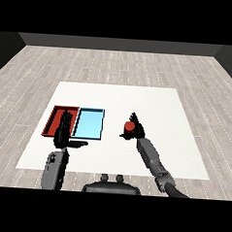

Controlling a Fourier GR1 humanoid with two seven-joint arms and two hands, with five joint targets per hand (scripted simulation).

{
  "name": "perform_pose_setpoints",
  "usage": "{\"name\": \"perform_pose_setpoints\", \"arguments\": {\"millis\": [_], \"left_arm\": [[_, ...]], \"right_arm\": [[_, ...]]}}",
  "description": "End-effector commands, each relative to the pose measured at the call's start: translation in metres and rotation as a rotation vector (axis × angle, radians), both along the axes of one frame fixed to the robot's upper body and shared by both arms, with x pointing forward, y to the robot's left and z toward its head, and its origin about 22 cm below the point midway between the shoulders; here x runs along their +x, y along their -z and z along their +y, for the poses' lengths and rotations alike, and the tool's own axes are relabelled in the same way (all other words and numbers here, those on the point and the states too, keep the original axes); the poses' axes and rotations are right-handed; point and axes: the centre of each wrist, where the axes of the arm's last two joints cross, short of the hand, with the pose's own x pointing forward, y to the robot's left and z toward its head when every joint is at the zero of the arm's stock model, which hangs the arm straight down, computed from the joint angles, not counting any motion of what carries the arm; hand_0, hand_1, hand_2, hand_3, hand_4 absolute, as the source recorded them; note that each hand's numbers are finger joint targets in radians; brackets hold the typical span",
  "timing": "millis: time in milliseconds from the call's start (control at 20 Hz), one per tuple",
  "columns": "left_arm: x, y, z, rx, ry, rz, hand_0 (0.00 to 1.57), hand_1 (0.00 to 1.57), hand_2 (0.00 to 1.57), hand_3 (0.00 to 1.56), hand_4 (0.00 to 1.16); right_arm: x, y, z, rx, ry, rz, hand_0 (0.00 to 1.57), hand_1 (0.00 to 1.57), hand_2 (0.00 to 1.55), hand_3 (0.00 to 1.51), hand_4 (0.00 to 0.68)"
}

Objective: Pick the red can and put it in the red box

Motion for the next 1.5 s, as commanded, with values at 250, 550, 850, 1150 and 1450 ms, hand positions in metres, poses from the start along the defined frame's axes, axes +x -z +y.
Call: {"name": "perform_pose_setpoints", "arguments": {"millis": [250, 550, 850, 1150, 1450], "left_arm": [[-0.005, 0.008, 0.002, 0.004, 0.011, -0.005, 0.00, 0.00, 0.00, 0.00, 0.00], [0.002, 0.001, 0.008, 0.000, -0.003, -0.015, 0.00, 0.00, 0.00, 0.00, 0.00], [0.009, -0.011, -0.011, 0.002, -0.022, -0.006, 0.00, 0.00, 0.00, 0.00, 0.00], [0.009, -0.001, -0.009, 0.009, 0.019, 0.003, 0.00, 0.00, 0.00, 0.00, 0.00], [0.012, 0.001, -0.018, 0.021, 0.073, 0.025, 0.00, 0.00, 0.00, 0.00, 0.00]], "right_arm": [[0.004, 0.006, 0.017, -0.067, 0.088, 0.043, 0.00, 0.00, 0.00, 0.00, 0.000], [0.008, 0.001, 0.016, -0.190, 0.177, 0.049, 1.45, 1.45, 1.46, 1.42, 0.612], [0.016, -0.007, 0.026, -0.224, 0.165, 0.021, 1.45, 1.45, 1.44, 1.40, 0.594], [0.013, -0.019, 0.023, -0.243, 0.163, -0.069, 1.44, 1.44, 1.44, 1.37, 0.607], [0.017, -0.056, 0.019, -0.237, 0.141, -0.197, 1.42, 1.42, 1.43, 1.37, 0.621]]}}
